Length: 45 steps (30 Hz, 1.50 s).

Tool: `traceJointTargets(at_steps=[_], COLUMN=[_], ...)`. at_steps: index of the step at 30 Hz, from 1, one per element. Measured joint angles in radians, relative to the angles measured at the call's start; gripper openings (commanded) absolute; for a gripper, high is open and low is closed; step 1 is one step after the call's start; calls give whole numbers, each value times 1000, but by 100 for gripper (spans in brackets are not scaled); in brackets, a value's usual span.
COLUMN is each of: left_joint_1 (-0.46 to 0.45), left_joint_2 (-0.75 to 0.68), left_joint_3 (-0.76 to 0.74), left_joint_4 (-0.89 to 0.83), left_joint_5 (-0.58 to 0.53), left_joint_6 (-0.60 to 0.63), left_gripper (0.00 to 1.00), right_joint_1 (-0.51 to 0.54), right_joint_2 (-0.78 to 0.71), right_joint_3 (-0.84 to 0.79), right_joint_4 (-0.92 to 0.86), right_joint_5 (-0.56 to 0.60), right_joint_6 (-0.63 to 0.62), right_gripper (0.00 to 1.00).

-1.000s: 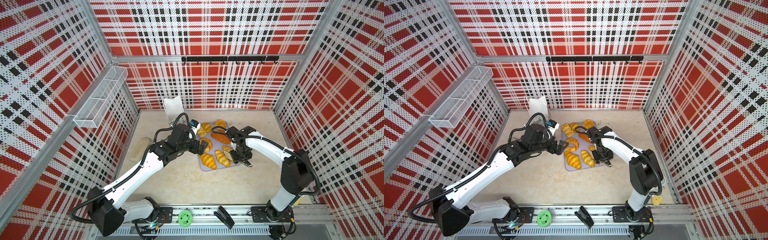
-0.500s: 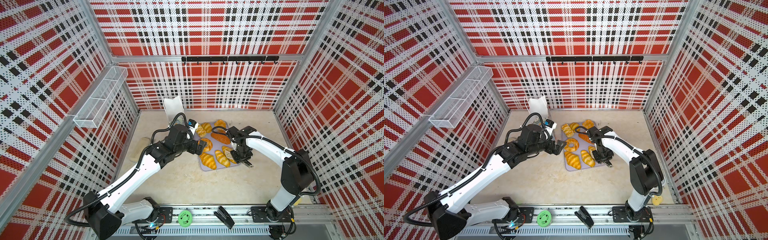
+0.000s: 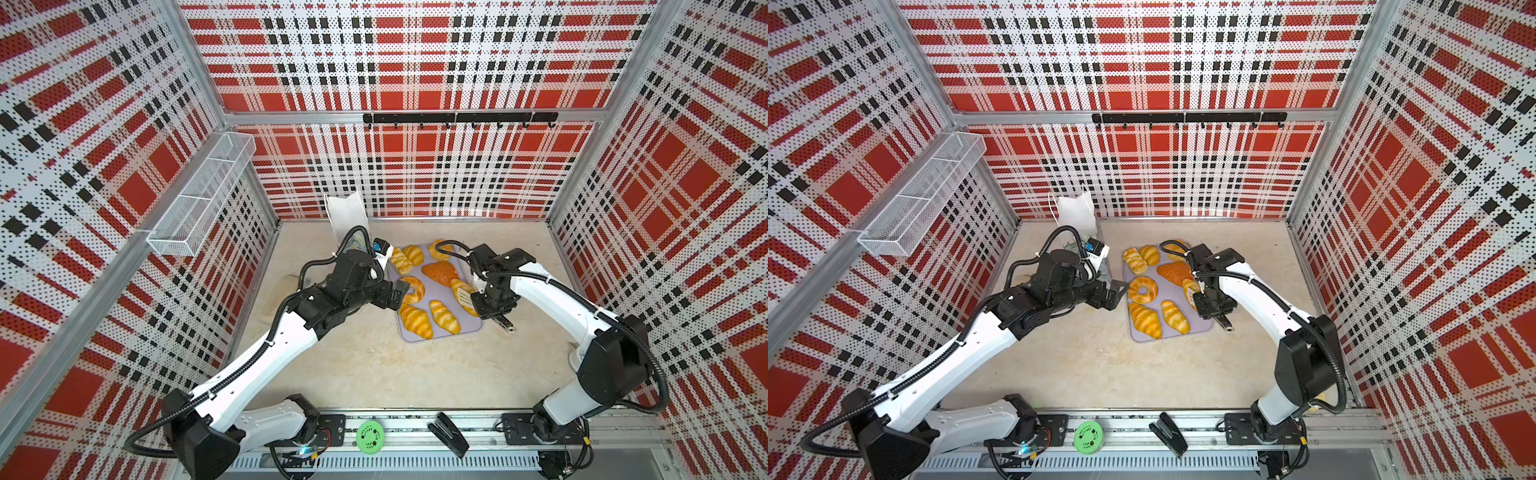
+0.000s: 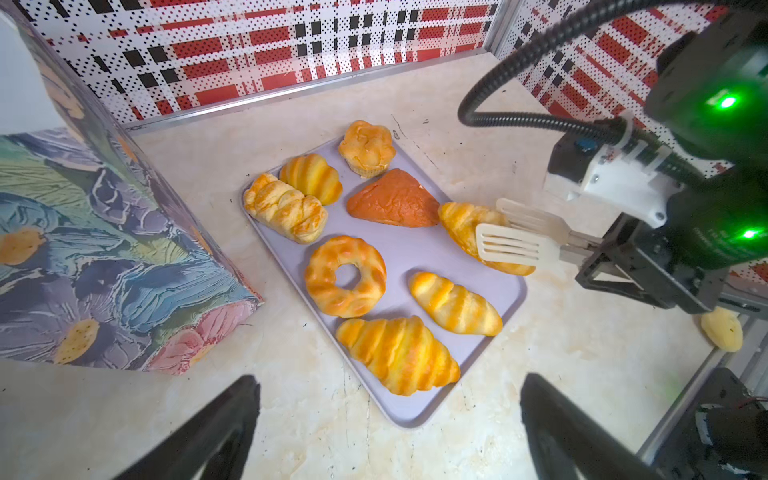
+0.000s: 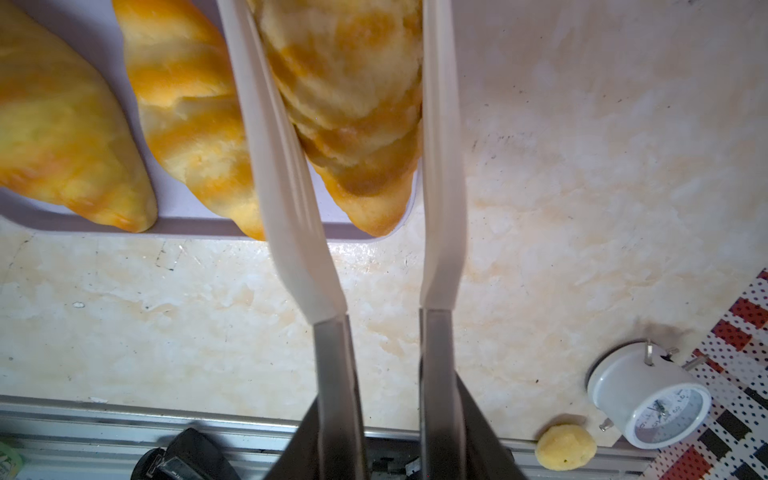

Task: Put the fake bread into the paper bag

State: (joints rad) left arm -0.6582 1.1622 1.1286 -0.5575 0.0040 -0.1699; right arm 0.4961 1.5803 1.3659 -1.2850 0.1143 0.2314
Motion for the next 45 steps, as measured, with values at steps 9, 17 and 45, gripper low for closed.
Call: traceJointTargets(at_steps=[9,17,45], left_joint_1=[16,77,312], left_joint_2=[-6,-17,-6], left_joint_3=[21,60,249], left_joint_4=[-20,-45,-186], left_joint_5=[-10,5,90], left_joint_6=[14,24,63], left_gripper=[99,99,99], right_joint_1=[-2,0,70], right_joint_2=[-31,-41,20], right_joint_3=[47,99,372], right_joint_4=[3,6,64], right_joint_5=[-22,-60,-159], right_joint_6=[1,5,35], right_gripper=[38,37,37])
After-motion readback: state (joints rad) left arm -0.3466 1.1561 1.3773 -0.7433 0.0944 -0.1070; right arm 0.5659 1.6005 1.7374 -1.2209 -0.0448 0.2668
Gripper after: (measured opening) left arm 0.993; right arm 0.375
